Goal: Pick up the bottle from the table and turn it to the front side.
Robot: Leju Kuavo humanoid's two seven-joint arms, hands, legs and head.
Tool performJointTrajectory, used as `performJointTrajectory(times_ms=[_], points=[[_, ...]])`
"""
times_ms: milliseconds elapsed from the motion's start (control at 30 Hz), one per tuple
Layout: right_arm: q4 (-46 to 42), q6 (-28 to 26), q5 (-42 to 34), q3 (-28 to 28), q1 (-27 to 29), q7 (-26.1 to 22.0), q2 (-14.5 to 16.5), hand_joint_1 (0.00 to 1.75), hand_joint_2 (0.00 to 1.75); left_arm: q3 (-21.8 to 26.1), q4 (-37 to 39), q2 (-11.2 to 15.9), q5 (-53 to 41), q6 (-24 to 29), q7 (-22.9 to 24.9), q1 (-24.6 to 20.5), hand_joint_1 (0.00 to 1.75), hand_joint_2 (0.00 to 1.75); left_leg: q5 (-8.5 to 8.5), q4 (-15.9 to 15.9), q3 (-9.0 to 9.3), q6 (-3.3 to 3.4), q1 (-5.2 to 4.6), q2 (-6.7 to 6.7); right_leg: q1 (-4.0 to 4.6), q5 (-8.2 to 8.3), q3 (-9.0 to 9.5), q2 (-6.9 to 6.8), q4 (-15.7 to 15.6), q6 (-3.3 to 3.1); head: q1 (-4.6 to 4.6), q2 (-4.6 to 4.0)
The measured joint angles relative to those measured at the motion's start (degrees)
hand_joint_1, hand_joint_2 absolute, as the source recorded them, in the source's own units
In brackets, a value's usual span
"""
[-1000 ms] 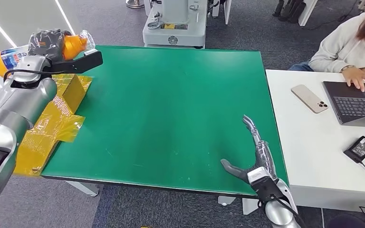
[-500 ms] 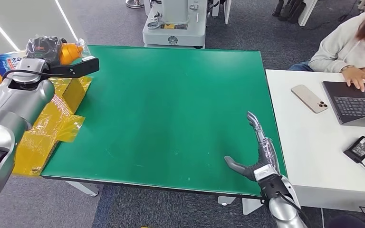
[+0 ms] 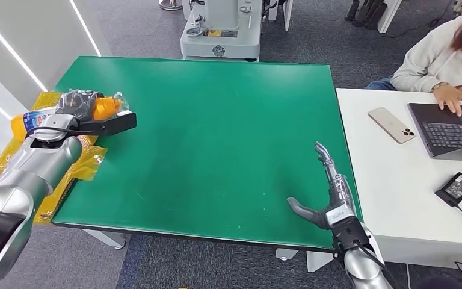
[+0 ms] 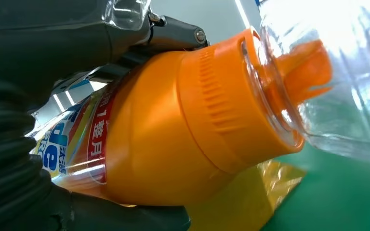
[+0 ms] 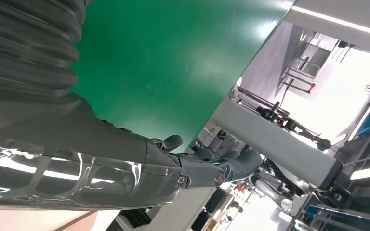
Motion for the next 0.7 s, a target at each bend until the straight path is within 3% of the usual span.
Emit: performJointTrajectory(times_ms=[467,700], points=[[-0.60,1.01,0.90,-0.03,1.45,0.37,-0.05,0.00,1.75,0.63,0.33,1.19,-5.89,0.56,1.43,11.67,1.75,1.75,-0.02,-0.01,-0.01,-0.02,0.00,0.00,0.00,-0.02,-0.03,-0.01,-0.03,-0.02,0.01,0.00],[-1.91,1.37,3.20,-0.01,4.32,-0.01,-0.05,0.00,1.75,-0.22,0.48,1.32,-10.54,6.46,1.96,15.88,1.75,1.75,-0.08,-0.02,-0.02,-0.04,0.00,-0.01,0.00,-0.07,-0.02,-0.02,-0.04,0.01,0.01,0.00]])
